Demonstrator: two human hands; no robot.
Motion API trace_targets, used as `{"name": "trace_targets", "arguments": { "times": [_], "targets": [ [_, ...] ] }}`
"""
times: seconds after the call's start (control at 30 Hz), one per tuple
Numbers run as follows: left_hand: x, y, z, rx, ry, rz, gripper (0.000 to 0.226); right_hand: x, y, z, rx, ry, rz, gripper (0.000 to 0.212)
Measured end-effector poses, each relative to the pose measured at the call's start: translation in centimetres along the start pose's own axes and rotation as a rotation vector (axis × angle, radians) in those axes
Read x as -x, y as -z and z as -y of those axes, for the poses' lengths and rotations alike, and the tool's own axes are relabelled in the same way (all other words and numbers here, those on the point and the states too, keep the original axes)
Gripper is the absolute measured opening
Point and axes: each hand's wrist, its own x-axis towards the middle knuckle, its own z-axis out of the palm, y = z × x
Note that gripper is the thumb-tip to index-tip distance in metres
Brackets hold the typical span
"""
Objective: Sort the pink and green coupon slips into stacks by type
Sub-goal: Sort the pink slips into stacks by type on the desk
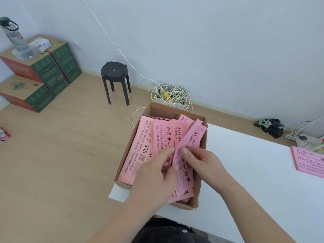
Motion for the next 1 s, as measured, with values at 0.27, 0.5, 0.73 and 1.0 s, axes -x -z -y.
{"name": "trace_targets", "arguments": {
  "times": [0.27, 0.5, 0.73, 1.0],
  "targets": [
    [-2.3, 0.7, -0.9, 0.147, 0.182, -0.074, 0.033, 0.1, -0.5, 0.2, 0.082, -0.018, -0.064, 0.02],
    [-1.6, 0.0, -4.8, 0.451, 0.192, -0.074, 0.022, 2.8, 4.0, 2.2, -0.373, -0.01, -0.178, 0.012],
    [-2.1, -7.8, -8.0, 0.085, 0.149, -0.101, 0.07, 7.0, 14.0, -3.7, 0.153, -0.105, -0.255, 0.022],
    [-2.4, -18.2, -7.2, 0.043, 0.049, 0.165, 0.041, 10.8, 19.0, -10.9, 0.722, -0.07, -0.111, 0.021]
  ]
}}
